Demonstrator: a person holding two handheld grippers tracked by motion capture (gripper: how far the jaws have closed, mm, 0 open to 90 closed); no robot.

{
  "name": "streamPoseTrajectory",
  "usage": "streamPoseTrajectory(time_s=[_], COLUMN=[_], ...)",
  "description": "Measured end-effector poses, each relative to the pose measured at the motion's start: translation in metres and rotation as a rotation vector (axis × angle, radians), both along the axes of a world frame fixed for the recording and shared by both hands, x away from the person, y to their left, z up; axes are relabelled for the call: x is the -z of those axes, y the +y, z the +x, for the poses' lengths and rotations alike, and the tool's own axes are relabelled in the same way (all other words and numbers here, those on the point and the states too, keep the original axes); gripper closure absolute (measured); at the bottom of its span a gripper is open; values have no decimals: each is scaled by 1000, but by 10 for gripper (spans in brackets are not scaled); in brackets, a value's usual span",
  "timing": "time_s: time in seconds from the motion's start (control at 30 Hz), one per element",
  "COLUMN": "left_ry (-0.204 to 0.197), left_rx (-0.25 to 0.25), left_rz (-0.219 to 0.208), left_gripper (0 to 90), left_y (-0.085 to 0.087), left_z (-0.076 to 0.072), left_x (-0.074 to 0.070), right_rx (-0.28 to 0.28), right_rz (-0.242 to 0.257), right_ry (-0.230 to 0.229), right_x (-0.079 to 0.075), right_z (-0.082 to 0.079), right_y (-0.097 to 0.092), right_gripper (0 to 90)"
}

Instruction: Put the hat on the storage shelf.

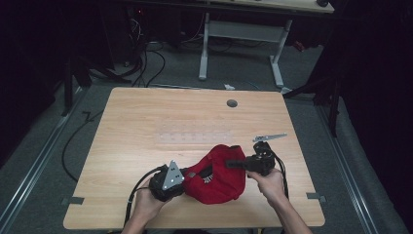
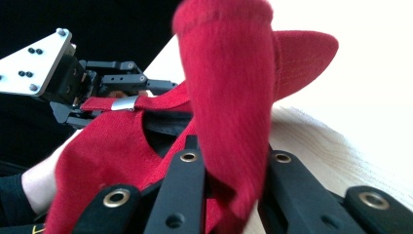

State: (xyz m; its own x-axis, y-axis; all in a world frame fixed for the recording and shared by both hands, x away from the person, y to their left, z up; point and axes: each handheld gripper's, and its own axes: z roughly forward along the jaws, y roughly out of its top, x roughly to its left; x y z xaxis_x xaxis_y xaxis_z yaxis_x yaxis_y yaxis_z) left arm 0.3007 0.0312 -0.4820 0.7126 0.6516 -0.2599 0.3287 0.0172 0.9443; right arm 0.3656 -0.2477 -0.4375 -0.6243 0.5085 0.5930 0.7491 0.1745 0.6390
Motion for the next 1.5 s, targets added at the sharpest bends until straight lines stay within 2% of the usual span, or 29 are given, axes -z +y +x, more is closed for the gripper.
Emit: streamPoseTrajectory(time_s=[0.2, 0.33, 0.47, 0.57, 0.7, 0.83, 0.97, 1.03, 1.1, 1.23, 1.33, 1.37, 1.47, 1.5], left_ry=[30, 49, 56, 74, 90, 100, 104, 96, 101, 98, 101, 103, 102, 102], left_rx=[54, 102, 144, 157, 159, 161, 165, 171, 176, 184, 189, 194, 198, 201], left_rz=[-3, 8, 15, 9, 4, 7, 7, 21, 11, 21, 14, 18, 28, 29], left_gripper=[748, 811, 848, 853, 854, 854, 853, 853, 853, 853, 853, 853, 853, 853], left_y=[-1, -5, -7, -7, -7, -8, -9, -10, -12, -13, -13, -13, -14, -15], left_z=[-7, -14, -21, -23, -23, -23, -24, -24, -25, -25, -27, -27, -27, -27], left_x=[-7, -13, -19, -21, -21, -20, -20, -20, -20, -20, -21, -22, -21, -21], right_rx=[16, 43, 98, 153, 191, 222, 239, 249, 272, 293, 322, 328, 329, 333], right_rz=[8, -39, -20, 0, -34, -50, -7, 15, 25, 59, 125, 130, 101, 112], right_ry=[-17, -49, -63, -78, -116, -131, -104, -92, -93, -94, -80, -82, -92, -88], right_x=[-2, -5, -6, -7, -8, -3, 5, 7, 7, 10, 9, 9, 9, 9], right_z=[0, -1, 1, 2, -1, -1, 0, 0, -1, -2, -1, -1, -2, -2], right_y=[-2, -1, -8, -16, -22, -27, -35, -40, -44, -50, -60, -62, -63, -64], right_gripper=[786, 723, 658, 608, 554, 517, 478, 461, 439, 429, 420, 418, 415, 410])
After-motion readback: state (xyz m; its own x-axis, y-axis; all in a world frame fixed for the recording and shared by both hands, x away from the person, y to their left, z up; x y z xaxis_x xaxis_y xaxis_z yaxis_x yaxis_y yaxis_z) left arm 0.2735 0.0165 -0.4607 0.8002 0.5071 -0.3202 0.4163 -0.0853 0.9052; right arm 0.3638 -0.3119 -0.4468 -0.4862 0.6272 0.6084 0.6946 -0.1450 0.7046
